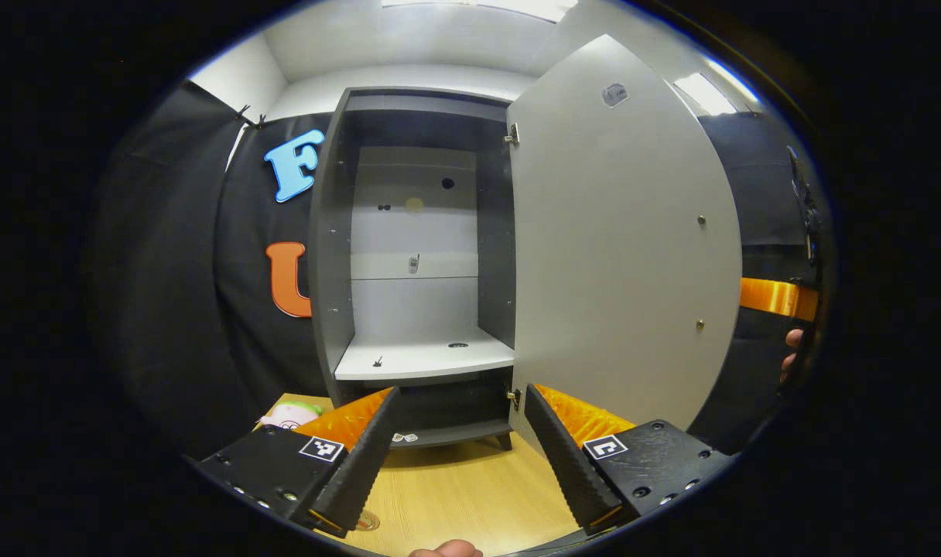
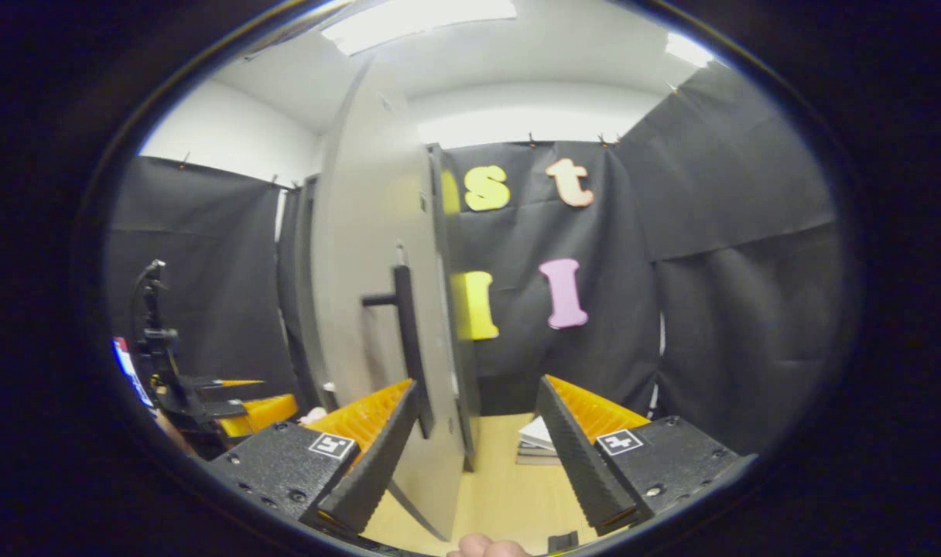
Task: Open the cabinet door with the right hand, grasp the bottle in the cabinet with the left hand and place it on the coaster, then close the cabinet door with the right hand.
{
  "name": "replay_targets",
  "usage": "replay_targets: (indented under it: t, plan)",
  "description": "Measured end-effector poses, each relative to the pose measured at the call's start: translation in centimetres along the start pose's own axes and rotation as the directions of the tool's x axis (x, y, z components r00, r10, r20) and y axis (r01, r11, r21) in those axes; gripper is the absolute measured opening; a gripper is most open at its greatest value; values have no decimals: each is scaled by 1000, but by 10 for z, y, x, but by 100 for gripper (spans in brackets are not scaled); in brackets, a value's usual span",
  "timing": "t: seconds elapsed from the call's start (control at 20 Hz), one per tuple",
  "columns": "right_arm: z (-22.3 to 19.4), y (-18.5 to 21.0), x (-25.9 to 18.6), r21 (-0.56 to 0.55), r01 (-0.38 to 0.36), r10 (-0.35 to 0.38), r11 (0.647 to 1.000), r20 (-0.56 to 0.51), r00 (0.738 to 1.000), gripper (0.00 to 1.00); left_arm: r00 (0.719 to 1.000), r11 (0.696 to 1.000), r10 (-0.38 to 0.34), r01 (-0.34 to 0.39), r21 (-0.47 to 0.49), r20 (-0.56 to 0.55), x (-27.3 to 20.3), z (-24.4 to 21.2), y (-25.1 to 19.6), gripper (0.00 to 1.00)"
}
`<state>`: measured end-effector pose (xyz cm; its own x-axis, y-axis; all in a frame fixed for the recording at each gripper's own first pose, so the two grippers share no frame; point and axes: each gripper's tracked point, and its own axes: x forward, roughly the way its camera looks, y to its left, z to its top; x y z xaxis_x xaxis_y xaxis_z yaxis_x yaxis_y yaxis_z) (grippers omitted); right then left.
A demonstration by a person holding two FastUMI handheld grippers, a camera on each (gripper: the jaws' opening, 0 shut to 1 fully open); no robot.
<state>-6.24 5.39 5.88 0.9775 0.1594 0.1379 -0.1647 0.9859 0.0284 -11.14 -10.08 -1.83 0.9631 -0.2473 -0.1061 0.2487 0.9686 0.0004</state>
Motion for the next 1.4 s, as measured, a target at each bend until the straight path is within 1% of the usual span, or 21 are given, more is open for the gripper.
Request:
replay_targets:
  t: [0.05,0.1,0.15,0.2,0.25,0.3,0.35,0.4,0.45,0.55,0.65,0.8,0.95,1.05,1.15,1.2,1.25,1.3,1.35,1.4]
  plan:
    - [4,-2,4,-49,32,-31,998,17,999,89,1000,1000,-19,19,-9,4,5,-2,4,96]
    - [5,4,5,-95,38,-37,995,15,999,92,999,999,-37,38,-14,12,12,-1,8,96]
    - [6,12,6,-102,37,-36,994,13,999,92,999,999,-50,50,-16,17,19,-2,12,96]
    - [0,22,10,-78,27,-28,997,-14,1000,92,998,998,-61,62,-19,15,23,-4,17,96]
    - [-5,35,13,-42,9,-11,999,-35,999,88,997,997,-73,73,-23,16,27,-7,21,96]
    - [-8,47,17,-20,-10,9,1000,-58,998,92,996,996,-82,82,-28,20,31,-8,25,96]
    - [-7,57,19,-10,-24,23,1000,-59,998,92,996,996,-88,88,-31,22,34,-9,29,96]
    - [-2,66,23,-15,-34,33,999,-61,998,92,996,995,-90,91,-35,25,34,-9,36,100]
    - [-1,77,27,-24,-52,50,998,-62,997,92,996,995,-88,89,-40,28,35,-9,42,96]
    - [-5,105,38,-13,-90,89,996,-67,994,92,996,995,-79,81,-52,37,35,-9,59,96]
    - [-6,118,52,9,-105,105,994,-62,993,92,997,996,-68,70,-63,32,32,-12,77,96]
    - [-5,144,70,70,-133,136,989,-48,990,92,999,995,-39,41,-91,26,26,-16,109,96]
    - [-6,175,85,63,-183,186,981,-55,981,92,1000,994,4,-2,-112,17,18,-19,141,95]
    - [-8,194,94,56,-231,234,971,-58,970,92,999,992,38,-36,-123,13,14,-21,158,95]
    - [-16,211,106,82,-274,280,958,-65,958,92,996,989,84,-84,-120,-4,12,-26,174,95]
    - [-15,215,115,98,-285,292,953,-60,955,89,993,987,116,-117,-112,-13,9,-29,184,95]
    - [-14,219,122,124,-312,321,942,-59,945,92,989,983,148,-149,-109,-18,6,-28,190,95]
    - [-17,229,131,149,-349,362,925,-68,930,92,984,978,176,-177,-110,-17,2,-27,195,95]
    - [-16,237,138,165,-382,397,909,-68,915,98,979,973,203,-204,-109,-16,-2,-26,200,95]
    - [-15,243,144,174,-409,425,896,-63,903,96,973,968,231,-231,-101,-16,-8,-25,205,95]
